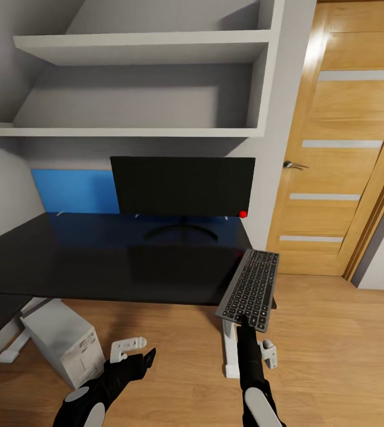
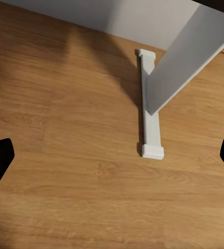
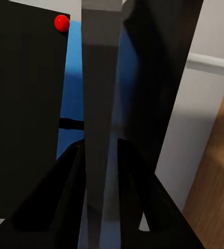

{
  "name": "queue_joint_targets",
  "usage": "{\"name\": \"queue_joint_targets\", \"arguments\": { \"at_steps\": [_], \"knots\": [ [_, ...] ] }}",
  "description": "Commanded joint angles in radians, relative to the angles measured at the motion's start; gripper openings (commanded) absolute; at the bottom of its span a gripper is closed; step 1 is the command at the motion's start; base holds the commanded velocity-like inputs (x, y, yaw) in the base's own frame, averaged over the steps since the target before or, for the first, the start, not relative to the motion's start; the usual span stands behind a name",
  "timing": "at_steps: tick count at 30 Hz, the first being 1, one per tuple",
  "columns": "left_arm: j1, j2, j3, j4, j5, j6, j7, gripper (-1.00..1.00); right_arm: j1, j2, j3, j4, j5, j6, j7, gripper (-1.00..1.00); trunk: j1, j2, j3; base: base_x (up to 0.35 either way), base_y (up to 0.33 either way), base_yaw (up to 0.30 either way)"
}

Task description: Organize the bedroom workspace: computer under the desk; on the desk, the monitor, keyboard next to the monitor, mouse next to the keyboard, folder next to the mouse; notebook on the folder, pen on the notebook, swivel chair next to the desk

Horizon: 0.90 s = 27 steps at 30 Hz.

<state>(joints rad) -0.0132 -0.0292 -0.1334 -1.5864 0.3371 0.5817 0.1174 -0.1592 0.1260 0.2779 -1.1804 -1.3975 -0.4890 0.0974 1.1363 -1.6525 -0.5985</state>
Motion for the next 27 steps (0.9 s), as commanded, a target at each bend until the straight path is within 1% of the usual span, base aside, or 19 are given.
{"name": "queue_joint_targets", "arguments": {
  "at_steps": [1, 7, 12, 25, 26, 27],
  "knots": [
    [-0.001, 0.001, -0.001, -0.001, 0.010, 0.004, 0.009, 1.00, -0.001, 0.000, 0.001, 0.000, -0.011, -0.005, 0.008, -1.00, 0.000, -0.001, -0.001, 0.000, 0.000, 0.000],
    [-0.001, 0.002, 0.001, -0.001, 0.009, 0.003, 0.008, 1.00, -0.001, 0.000, 0.001, 0.000, -0.011, -0.003, 0.006, -1.00, 0.000, -0.001, -0.001, 0.008, 0.006, 0.000],
    [-0.001, 0.002, 0.001, -0.001, 0.008, 0.004, 0.008, 1.00, 0.000, 0.000, 0.001, 0.001, -0.011, 0.001, 0.004, -1.00, 0.000, -0.001, -0.001, 0.133, 0.100, 0.000],
    [-0.001, 0.002, 0.000, -0.001, 0.008, 0.003, 0.008, 1.00, -0.001, -0.002, 0.000, -0.001, -0.009, 0.003, -0.008, -1.00, 0.000, -0.001, -0.001, 0.004, 0.003, 0.000],
    [-0.001, 0.002, 0.000, -0.001, 0.008, 0.004, 0.008, 1.00, -0.001, -0.002, 0.000, 0.000, -0.009, 0.003, -0.009, 1.00, 0.000, -0.001, -0.001, 0.000, 0.000, 0.000],
    [-0.001, 0.002, 0.000, -0.001, 0.008, 0.004, 0.008, 1.00, -0.001, -0.002, 0.000, 0.000, -0.009, 0.003, -0.010, 1.00, 0.000, -0.001, -0.001, 0.000, 0.000, 0.000]
  ]
}}
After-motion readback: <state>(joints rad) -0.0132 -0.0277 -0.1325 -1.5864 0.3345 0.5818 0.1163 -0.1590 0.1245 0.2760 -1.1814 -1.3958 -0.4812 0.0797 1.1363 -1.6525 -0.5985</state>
